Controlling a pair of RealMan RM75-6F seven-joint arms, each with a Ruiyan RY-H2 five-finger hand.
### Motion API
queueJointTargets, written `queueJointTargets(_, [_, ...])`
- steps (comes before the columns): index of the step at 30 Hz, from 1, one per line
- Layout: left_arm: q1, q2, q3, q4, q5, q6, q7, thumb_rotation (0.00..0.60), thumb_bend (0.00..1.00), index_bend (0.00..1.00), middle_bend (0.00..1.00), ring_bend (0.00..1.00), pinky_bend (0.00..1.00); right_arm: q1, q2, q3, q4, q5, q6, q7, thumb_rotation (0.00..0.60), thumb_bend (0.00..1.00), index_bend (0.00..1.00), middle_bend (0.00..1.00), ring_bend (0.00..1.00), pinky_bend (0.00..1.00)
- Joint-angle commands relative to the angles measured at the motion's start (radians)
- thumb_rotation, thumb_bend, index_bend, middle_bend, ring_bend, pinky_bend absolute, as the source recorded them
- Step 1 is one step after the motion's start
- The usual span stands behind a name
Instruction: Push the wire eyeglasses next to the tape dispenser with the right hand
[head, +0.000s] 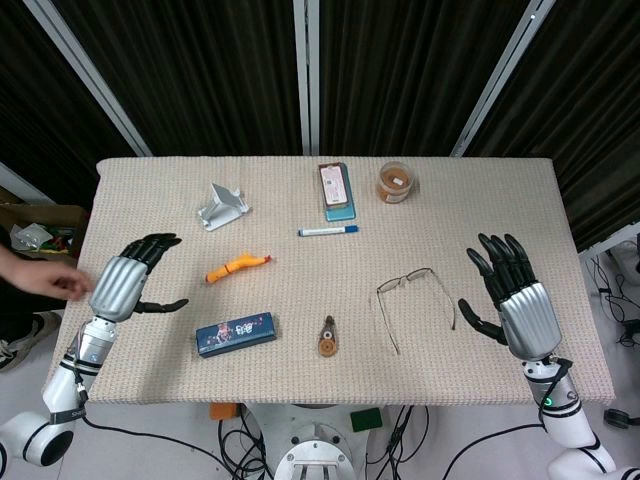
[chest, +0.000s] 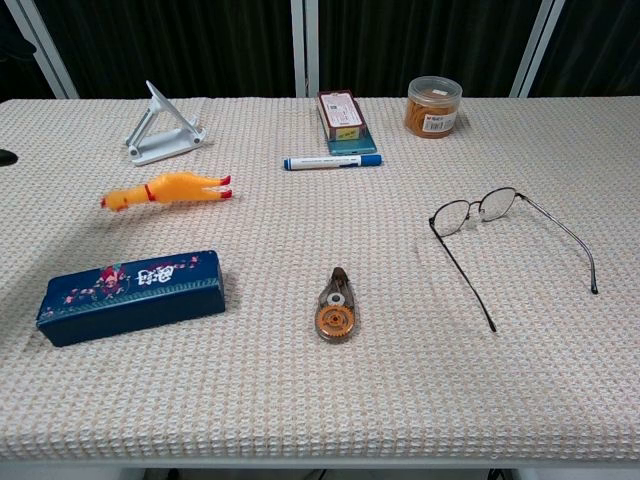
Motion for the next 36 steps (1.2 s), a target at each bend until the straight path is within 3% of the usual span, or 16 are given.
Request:
queueJointTargets(1, [-0.004,-0.004,0.003,0.001,-0.005,-0.002,-0.001,0.429,0.02,0.15,0.15,0.13,0.22,0.001,-0.008,-0.004,0.023,0.011,0.003,0.015,0.600,0.36,0.00,0.00,0.00,0.00])
queueJointTargets(10, [-0.004,0.005,0.016,-0.012,-0.010,0.015,0.040,0.430,0.02,0.15,0.15,0.13,0.22,-0.004,-0.003,-0.022,0.032,0.033,0.001,0.017,0.600,0.36,0.00,0.00,0.00,0.00])
queueJointTargets(13, [0.008,0.019,0.024,-0.028,-0.015,0.030,0.089,0.435,0.02,0.15,0.15,0.13,0.22,-0.011,0.020,-0.041,-0.006,0.079,-0.068,-0.053,0.600,0.39,0.00,0.02,0.00,0.00])
queueJointTargets(14, [0.015,0.023,0.027,-0.033,-0.017,0.038,0.106,0.440,0.02,0.15,0.15,0.13,0.22,-0.013,0.042,-0.052,-0.036,0.105,-0.113,-0.097,0.600,0.41,0.00,0.06,0.03,0.01])
queueJointTargets(16, [0.032,0.033,0.034,-0.045,-0.024,0.057,0.136,0.444,0.02,0.15,0.15,0.13,0.22,-0.012,0.095,-0.072,-0.119,0.173,-0.224,-0.230,0.600,0.46,0.00,0.26,0.20,0.11])
queueJointTargets(17, [0.040,0.037,0.038,-0.051,-0.027,0.065,0.144,0.446,0.02,0.16,0.15,0.13,0.22,-0.007,0.116,-0.082,-0.155,0.207,-0.279,-0.286,0.600,0.48,0.00,0.42,0.37,0.23])
queueJointTargets(19, [0.059,0.047,0.048,-0.063,-0.031,0.082,0.152,0.447,0.02,0.16,0.15,0.13,0.22,0.008,0.155,-0.103,-0.232,0.309,-0.410,-0.409,0.600,0.54,0.00,0.64,0.60,0.42])
queueJointTargets(23, [0.087,0.065,0.064,-0.077,-0.032,0.111,0.163,0.445,0.02,0.16,0.15,0.13,0.22,0.052,0.139,-0.113,-0.274,0.447,-0.556,-0.581,0.600,0.70,0.00,0.79,0.74,0.55])
queueJointTargets(26, [0.104,0.080,0.072,-0.090,-0.028,0.132,0.173,0.447,0.02,0.16,0.15,0.13,0.22,0.087,0.094,-0.112,-0.265,0.522,-0.626,-0.644,0.600,0.81,0.00,0.87,0.81,0.66])
queueJointTargets(29, [0.119,0.097,0.077,-0.106,-0.022,0.155,0.181,0.442,0.02,0.16,0.15,0.13,0.22,0.122,0.033,-0.099,-0.237,0.579,-0.662,-0.690,0.600,0.88,0.00,0.89,0.84,0.70])
queueJointTargets(36, [0.142,0.120,0.082,-0.122,-0.015,0.184,0.182,0.446,0.02,0.16,0.15,0.13,0.22,0.178,-0.064,-0.083,-0.171,0.646,-0.697,-0.732,0.600,0.92,0.00,0.90,0.85,0.71])
